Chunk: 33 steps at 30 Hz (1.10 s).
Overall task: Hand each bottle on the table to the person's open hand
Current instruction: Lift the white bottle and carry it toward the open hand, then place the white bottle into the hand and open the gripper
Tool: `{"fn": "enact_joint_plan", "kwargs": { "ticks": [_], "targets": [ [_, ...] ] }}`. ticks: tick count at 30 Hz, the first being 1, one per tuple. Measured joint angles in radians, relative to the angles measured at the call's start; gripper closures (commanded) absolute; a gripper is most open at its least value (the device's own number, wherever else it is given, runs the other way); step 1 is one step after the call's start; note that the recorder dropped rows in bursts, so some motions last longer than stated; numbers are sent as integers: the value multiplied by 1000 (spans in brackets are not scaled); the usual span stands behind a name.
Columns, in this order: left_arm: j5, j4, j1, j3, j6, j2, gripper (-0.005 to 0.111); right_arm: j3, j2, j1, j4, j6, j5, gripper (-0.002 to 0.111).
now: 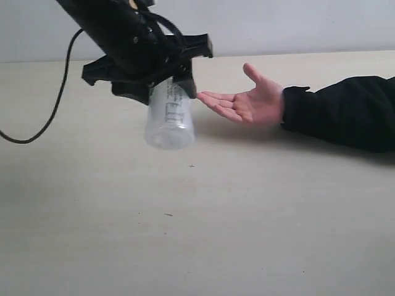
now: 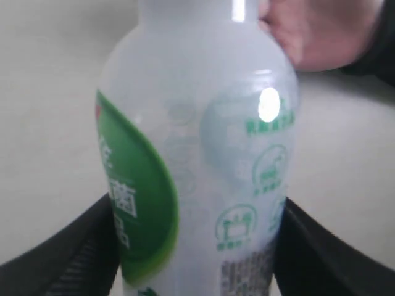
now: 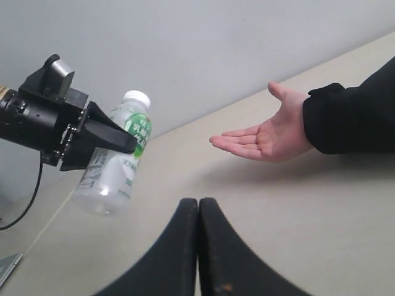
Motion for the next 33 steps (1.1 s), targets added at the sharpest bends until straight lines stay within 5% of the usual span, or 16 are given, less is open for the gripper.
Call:
{"fn": "enact_joint_plan", "kwargs": {
  "ticks": [13,33],
  "targets": [
    [-53,-176,-64,-414,89,392,107,0,0,0,0,0,0,107],
    [-110,-194,-55,-513,103,529,107,0,0,0,0,0,0,107]
  ]
}}
